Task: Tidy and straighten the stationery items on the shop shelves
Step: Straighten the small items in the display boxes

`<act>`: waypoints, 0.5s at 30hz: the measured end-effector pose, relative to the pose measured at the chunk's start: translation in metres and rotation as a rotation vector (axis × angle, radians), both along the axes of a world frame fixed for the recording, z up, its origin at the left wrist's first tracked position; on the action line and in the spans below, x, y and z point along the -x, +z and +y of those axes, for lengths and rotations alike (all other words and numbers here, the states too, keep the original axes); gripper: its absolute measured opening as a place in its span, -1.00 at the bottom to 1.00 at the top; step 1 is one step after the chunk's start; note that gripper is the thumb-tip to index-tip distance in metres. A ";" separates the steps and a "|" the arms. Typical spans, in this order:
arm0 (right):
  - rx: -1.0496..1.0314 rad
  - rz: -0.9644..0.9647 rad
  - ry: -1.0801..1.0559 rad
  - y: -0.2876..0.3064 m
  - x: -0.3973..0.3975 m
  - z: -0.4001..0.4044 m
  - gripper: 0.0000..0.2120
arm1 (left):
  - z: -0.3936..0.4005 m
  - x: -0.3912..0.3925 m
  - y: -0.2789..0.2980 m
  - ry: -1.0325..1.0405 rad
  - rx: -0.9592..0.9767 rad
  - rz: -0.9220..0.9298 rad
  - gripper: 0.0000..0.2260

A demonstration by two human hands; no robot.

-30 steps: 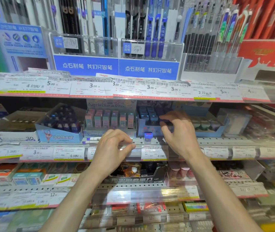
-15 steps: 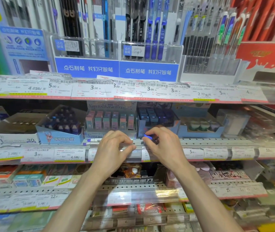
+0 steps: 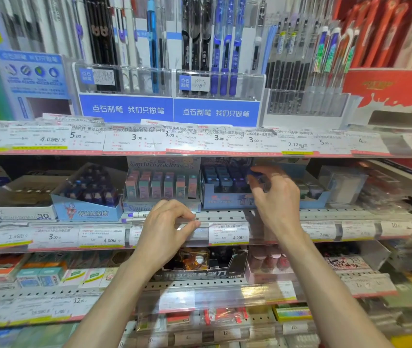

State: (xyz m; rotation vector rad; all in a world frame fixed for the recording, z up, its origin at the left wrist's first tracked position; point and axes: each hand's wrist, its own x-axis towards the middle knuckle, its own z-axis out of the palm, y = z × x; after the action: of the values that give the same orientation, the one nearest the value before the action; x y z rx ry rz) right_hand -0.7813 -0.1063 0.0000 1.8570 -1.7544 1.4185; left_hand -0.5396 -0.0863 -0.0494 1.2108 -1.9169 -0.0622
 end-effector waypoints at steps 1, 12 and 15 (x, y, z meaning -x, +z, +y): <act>0.010 -0.008 -0.003 0.003 0.002 -0.002 -0.81 | 0.000 0.000 0.000 0.000 -0.001 -0.002 -0.88; -0.193 -0.022 0.029 0.000 0.015 -0.024 -0.84 | 0.001 0.000 0.001 -0.004 -0.005 0.011 -0.92; -0.239 -0.034 0.019 0.000 0.018 -0.025 -0.85 | 0.001 0.000 0.001 -0.004 -0.011 0.003 -0.91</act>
State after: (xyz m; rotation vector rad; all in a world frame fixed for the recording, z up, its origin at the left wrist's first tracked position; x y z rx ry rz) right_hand -0.7989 -0.1313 -0.0001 1.9799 -2.0045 1.3031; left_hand -0.5395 -0.0851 -0.0487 1.2136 -1.9188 -0.0759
